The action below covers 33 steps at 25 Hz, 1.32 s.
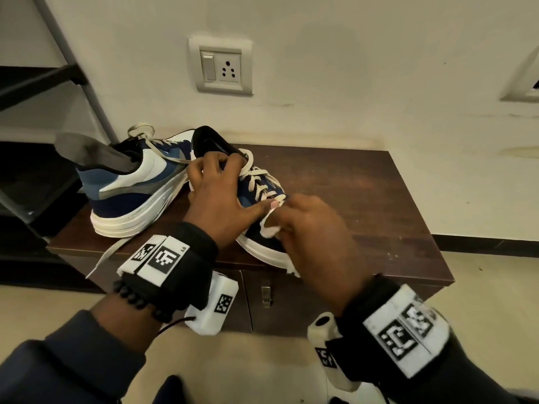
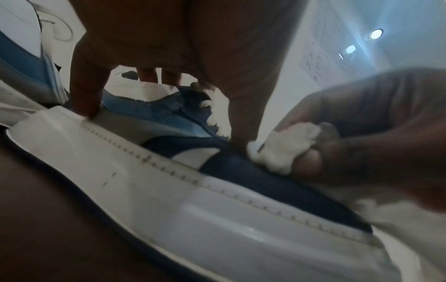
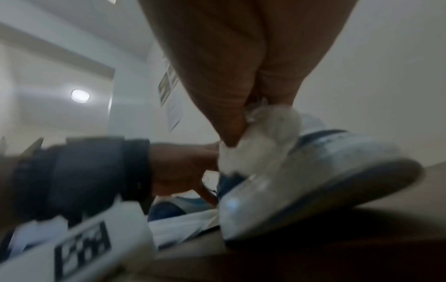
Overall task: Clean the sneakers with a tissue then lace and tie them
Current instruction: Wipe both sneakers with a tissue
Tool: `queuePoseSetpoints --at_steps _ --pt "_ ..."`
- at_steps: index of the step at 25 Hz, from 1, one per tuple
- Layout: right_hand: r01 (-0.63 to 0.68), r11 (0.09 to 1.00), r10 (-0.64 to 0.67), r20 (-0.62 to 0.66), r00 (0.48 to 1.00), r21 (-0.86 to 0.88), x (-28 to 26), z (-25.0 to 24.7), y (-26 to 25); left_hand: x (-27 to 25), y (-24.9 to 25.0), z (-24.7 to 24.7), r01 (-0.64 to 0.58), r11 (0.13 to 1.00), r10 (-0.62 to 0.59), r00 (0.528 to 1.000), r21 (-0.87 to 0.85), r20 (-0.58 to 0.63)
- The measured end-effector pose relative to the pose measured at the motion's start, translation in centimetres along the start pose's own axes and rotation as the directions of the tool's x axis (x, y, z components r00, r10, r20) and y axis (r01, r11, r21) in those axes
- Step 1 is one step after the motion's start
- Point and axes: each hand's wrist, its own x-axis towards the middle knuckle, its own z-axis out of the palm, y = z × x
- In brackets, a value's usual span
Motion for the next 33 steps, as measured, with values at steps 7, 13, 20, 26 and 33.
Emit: queuePoseSetpoints --at_steps 7,13,20,26,33 --pt "-0.129 0.992 0.129 0.021 0.991 -0.014 0.6 0.2 1.3 0.3 -0.9 0.2 -0.059 0.995 0.061 0.998 -0.079 0.018" --pt "-0.17 0.985 0.171 -0.097 0.981 0.011 0.3 0.5 1.2 0.4 -1.0 -0.1 -0.074 0.994 0.076 0.997 -0.082 0.021" --pt "-0.097 0.995 0.095 -0.068 0.993 -0.022 0.0 1.0 0.8 0.2 -0.9 -0.2 -0.079 0.995 0.081 0.996 -0.068 0.028" --pt "-0.118 0.993 0.116 -0.106 0.988 -0.015 -0.1 1.0 1.0 0.2 -0.8 -0.2 -0.08 0.993 0.084 0.996 -0.083 0.039" --pt "-0.107 0.992 0.102 -0.073 0.992 -0.065 1.2 1.4 1.4 0.4 -0.8 0.0 -0.087 0.993 0.091 0.995 -0.076 0.05"
